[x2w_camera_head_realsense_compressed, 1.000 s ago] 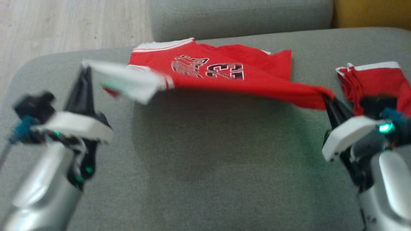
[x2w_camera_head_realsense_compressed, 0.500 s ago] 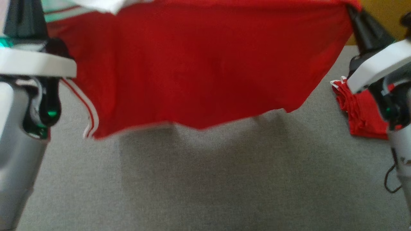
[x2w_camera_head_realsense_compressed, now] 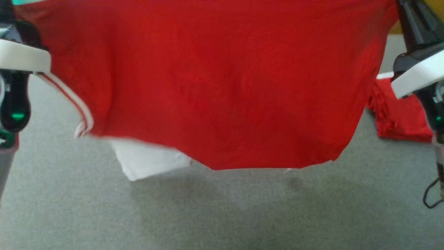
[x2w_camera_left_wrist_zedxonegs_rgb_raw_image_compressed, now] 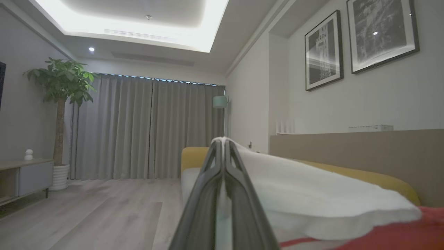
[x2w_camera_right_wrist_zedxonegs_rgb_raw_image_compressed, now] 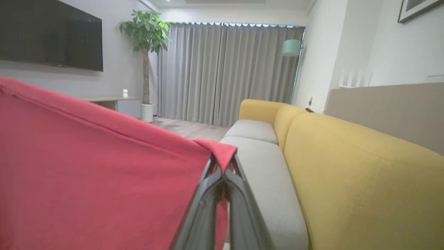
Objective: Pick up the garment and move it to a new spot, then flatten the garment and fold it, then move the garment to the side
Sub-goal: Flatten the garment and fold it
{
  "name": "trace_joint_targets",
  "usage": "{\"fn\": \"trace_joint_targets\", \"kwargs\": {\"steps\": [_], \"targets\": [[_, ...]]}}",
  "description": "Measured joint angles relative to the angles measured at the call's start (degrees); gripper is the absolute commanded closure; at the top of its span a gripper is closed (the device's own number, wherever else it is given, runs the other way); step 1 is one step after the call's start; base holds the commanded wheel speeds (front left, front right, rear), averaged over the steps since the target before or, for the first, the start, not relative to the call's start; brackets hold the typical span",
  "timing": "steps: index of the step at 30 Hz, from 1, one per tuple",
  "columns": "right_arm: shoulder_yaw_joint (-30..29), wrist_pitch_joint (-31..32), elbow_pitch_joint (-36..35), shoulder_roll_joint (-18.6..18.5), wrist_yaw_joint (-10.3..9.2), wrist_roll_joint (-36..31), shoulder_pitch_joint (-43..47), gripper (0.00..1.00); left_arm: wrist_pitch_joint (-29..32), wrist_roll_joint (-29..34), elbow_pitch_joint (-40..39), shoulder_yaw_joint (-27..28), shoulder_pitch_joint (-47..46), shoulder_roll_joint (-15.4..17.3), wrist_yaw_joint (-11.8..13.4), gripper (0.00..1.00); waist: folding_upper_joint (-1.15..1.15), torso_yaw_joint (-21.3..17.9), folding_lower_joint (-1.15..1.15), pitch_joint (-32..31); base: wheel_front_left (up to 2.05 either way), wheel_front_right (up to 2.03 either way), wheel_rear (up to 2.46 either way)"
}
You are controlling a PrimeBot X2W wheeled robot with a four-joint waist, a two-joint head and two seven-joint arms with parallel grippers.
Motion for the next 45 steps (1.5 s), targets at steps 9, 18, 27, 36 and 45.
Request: {"fn": "trace_joint_targets", "kwargs": {"steps": [9,18,27,36,45], "targets": [[2.99,4.27,9.5,0.85,0.0,-0.57,-15.86,1.0,3.43,1.56,13.77,-2.58,-15.28,-0.54,-4.97,1.0,0.0,-0.38,0.02,10.82,0.0,0.0,0.0],[2.68,-12.83,38.47,5.28,0.0,-12.07,-46.64,1.0,-7.72,8.65,39.06,-3.46,-44.25,-8.05,-8.02,1.0,-0.01,-0.59,0.04,22.47,0.0,0.0,0.0],[1.41,-24.24,57.65,9.64,0.0,-16.1,-47.56,1.0,-15.83,10.22,52.65,-4.92,-46.74,-12.78,-15.41,1.0,0.0,1.79,0.0,23.44,0.0,0.0,0.0],[9.49,-21.68,68.58,8.92,0.0,-10.27,-36.43,1.0,-16.49,14.47,52.65,-10.38,-27.65,-13.41,-18.06,1.0,0.0,3.39,0.0,20.13,0.0,0.0,0.0],[22.18,-12.22,65.84,4.78,0.0,1.22,-25.57,1.0,-16.13,15.1,43.84,-11.29,-3.96,-10.2,-18.51,1.0,0.0,4.4,-0.01,13.62,0.0,0.0,0.0]]}}
